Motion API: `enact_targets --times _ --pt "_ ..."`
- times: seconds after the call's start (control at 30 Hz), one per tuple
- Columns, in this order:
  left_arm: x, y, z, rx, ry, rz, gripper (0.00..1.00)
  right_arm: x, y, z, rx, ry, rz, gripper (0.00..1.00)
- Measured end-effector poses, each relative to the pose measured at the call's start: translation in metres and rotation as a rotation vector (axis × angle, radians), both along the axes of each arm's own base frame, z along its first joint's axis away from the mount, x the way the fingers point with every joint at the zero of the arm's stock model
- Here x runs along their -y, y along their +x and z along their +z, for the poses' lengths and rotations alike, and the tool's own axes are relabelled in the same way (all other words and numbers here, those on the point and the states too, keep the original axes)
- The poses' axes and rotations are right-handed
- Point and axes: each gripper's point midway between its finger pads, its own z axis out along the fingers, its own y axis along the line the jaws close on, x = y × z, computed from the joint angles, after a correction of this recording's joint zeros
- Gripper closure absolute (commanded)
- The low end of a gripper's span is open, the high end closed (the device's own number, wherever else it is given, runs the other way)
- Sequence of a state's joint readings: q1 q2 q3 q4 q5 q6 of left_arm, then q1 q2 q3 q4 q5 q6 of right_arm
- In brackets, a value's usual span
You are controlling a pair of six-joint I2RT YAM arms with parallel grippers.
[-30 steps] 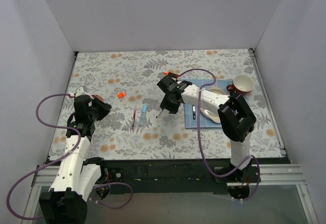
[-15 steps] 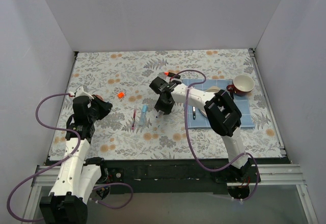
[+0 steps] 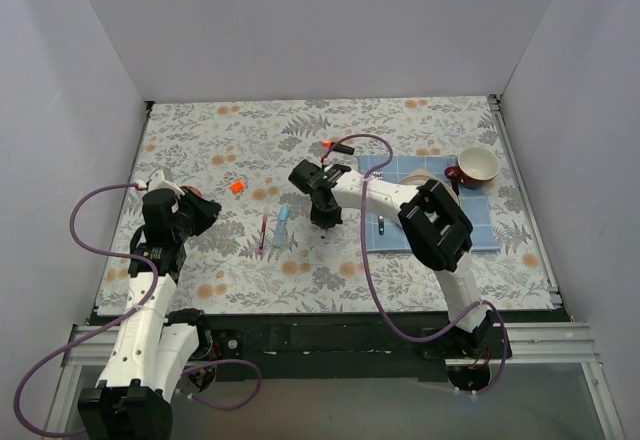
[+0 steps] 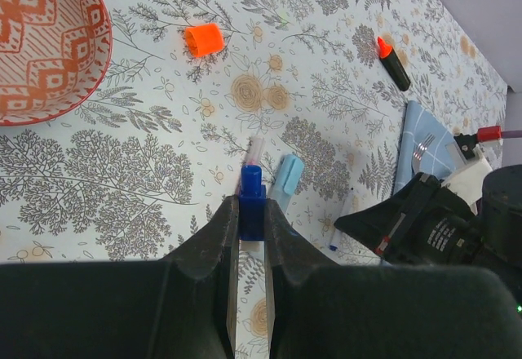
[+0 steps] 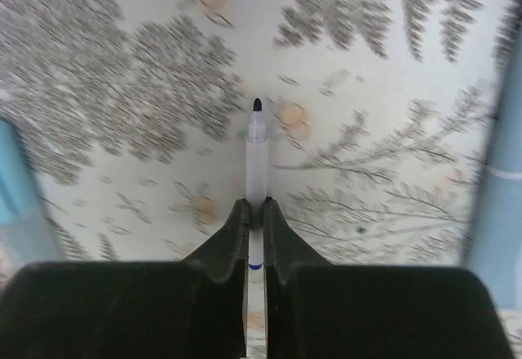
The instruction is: Insert the pens into the pen caps
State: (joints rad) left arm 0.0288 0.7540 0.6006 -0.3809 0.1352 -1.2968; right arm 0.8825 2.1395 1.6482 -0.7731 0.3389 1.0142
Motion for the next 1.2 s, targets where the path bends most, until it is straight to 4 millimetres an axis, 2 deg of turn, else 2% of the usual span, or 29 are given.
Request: enact_targets --times 0.1,0.23,0.3,0.37,0.53,0.63,0.77,0.87,0.93,1.07,1.2 --pt "0.002 -0.001 0.000 0.002 0.002 -0.015 1.00 0.019 -0.017 -0.001 0.016 -0.038 0.107 0.97" --pt "0.010 -0.001 0.001 0.013 0.006 -0.068 1.00 0.065 -0.065 -0.002 -0.002 -0.060 0.277 0.99" --pt "0.023 -0.001 0.000 0.021 0.014 -0.136 1.00 0.084 -0.090 -0.004 -0.009 -0.031 0.353 0.99" --pt "0.045 -0.002 -0.006 0.016 0.042 -0.242 1.00 0.098 -0.110 -0.004 -0.010 0.001 0.410 0.99" --pt "0.101 -0.012 -0.025 -0.017 0.197 -0.532 1.00 0.108 -0.133 -0.004 0.013 0.093 0.484 0.99" --pt "0.132 -0.016 -0.020 0.039 0.338 -0.722 1.00 0.108 -0.137 -0.003 0.030 0.128 0.501 0.99" --pt "0.161 -0.010 -0.013 0.136 0.548 -0.935 1.00 0.112 -0.144 -0.003 0.047 0.159 0.507 0.99" --pt "0.175 -0.009 -0.033 0.149 0.725 -1.090 1.00 0.122 -0.150 -0.002 0.062 0.167 0.507 0.99" --pt "0.183 -0.019 -0.062 0.137 0.867 -1.260 1.00 0.129 -0.154 0.000 0.081 0.174 0.507 0.99" --pt "0.188 -0.038 -0.107 0.108 1.037 -1.522 1.00 0.135 -0.157 0.005 0.120 0.194 0.504 0.99" --pt "0.189 -0.039 -0.125 0.129 1.123 -1.649 1.00 0.140 -0.156 0.008 0.149 0.196 0.496 0.99"
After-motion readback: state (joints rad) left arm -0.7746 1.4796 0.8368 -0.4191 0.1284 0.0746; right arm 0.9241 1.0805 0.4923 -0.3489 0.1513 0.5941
